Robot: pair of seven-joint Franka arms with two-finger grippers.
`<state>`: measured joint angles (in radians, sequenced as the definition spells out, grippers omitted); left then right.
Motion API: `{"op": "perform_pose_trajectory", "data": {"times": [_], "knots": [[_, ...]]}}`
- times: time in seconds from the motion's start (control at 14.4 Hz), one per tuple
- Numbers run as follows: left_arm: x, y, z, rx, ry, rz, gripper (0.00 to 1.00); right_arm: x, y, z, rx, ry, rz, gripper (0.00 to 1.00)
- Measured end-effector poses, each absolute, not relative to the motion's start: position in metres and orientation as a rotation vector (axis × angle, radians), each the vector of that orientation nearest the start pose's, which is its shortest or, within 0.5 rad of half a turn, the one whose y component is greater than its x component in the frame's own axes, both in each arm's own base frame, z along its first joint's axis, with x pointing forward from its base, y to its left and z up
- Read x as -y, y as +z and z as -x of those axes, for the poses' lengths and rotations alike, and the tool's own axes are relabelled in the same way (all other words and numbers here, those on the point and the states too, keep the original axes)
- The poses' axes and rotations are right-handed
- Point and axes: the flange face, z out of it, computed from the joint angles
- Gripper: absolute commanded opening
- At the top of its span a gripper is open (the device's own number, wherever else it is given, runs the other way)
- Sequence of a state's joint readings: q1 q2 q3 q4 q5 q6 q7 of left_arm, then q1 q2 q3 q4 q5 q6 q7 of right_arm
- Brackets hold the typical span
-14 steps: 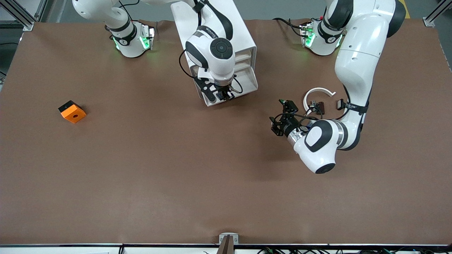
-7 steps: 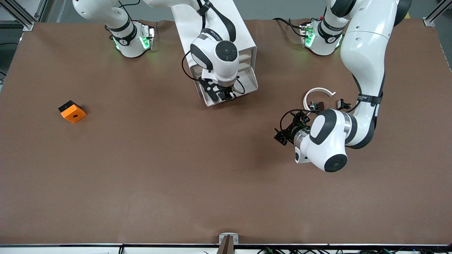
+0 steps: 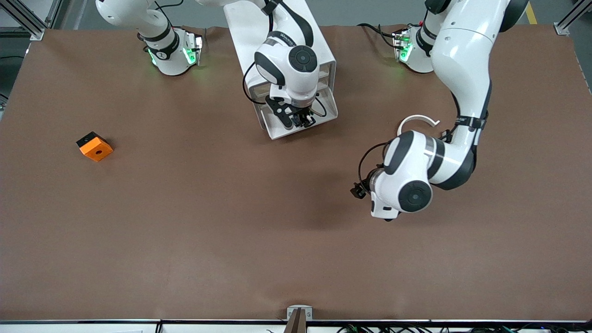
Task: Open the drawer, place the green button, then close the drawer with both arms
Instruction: 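Release the button with the right gripper while the left gripper approaches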
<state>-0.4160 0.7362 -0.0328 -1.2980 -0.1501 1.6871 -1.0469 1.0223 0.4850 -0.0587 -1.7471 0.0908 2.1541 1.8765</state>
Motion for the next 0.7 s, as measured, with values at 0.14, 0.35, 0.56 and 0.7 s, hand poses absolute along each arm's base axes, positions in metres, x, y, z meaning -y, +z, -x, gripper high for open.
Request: {"op": "perform_pose_trajectory", "data": {"times": [0.14, 0.35, 0.56, 0.7], "knots": [[0.327, 0.285, -0.62, 0.869, 0.474, 2.814, 1.0, -0.541, 0.29, -0.367, -1.537, 0.089, 2.819, 0.0], [0.337, 0.288, -0.62, 0.792, 0.417, 2.855, 1.0, -0.54, 0.29, -0.368, -1.59, 0.086, 2.791, 0.0], [0.344, 0.307, -0.629, 0.695, 0.322, 2.973, 1.0, -0.54, 0.286, -0.368, -1.599, 0.086, 2.792, 1.0], [0.352, 0.324, -0.631, 0.677, 0.252, 3.035, 1.0, -0.544, 0.281, -0.365, -1.592, 0.085, 2.803, 1.0]]}}
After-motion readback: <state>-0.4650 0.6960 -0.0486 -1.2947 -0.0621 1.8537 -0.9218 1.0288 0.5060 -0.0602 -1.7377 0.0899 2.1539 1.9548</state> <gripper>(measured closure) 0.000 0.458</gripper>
